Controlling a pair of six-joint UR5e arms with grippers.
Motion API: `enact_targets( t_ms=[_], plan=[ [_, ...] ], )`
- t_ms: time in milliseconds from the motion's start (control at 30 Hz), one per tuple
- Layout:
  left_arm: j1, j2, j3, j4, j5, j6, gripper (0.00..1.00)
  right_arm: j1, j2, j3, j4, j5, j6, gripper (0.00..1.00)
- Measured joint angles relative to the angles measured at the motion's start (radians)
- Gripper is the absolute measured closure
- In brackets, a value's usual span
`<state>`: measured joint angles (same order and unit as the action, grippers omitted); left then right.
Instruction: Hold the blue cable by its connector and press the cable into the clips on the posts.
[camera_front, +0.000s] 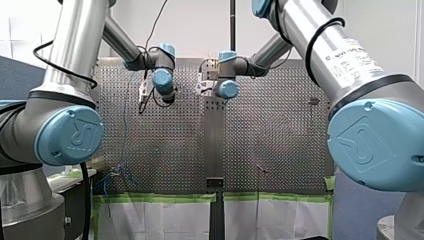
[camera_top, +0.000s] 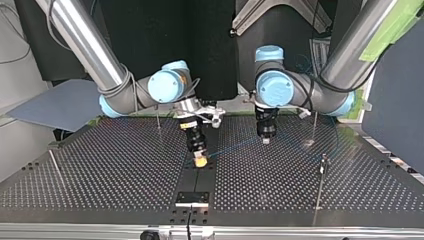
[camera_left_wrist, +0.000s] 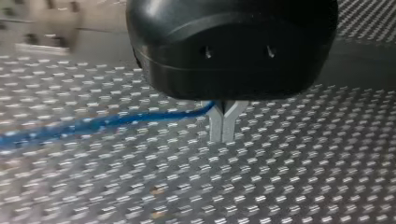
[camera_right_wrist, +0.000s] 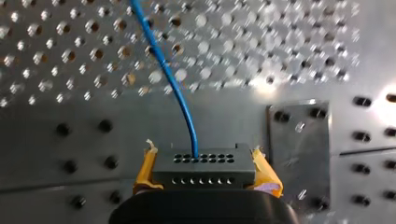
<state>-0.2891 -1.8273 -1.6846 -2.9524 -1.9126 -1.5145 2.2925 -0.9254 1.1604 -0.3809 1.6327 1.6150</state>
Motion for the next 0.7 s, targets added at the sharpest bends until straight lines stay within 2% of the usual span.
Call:
enact_targets(
  t_ms=[233, 400, 567, 700],
  plan=[
    [-0.026, -0.039, -0.061, 0.061, -0.011, -0.007, 1.0, -0.011, 0.001, 0.059, -0.059, 0.059, 0.018, 1.0],
    [-0.04, -0.043, -0.102, 0.103, -0.016, -0.013, 1.0, -0.022, 0.009, 0.104, -0.104, 0.104, 0.015, 1.0],
    [-0.056, -0.043, -0.14, 0.14, -0.041, -0.017, 1.0, -0.031, 0.044, 0.149, -0.149, 0.147, 0.011, 1.0],
    [-0.073, -0.052, -0.175, 0.175, -0.054, -0.02, 1.0, -0.032, 0.074, 0.18, -0.18, 0.163, 0.017, 1.0]
  ],
)
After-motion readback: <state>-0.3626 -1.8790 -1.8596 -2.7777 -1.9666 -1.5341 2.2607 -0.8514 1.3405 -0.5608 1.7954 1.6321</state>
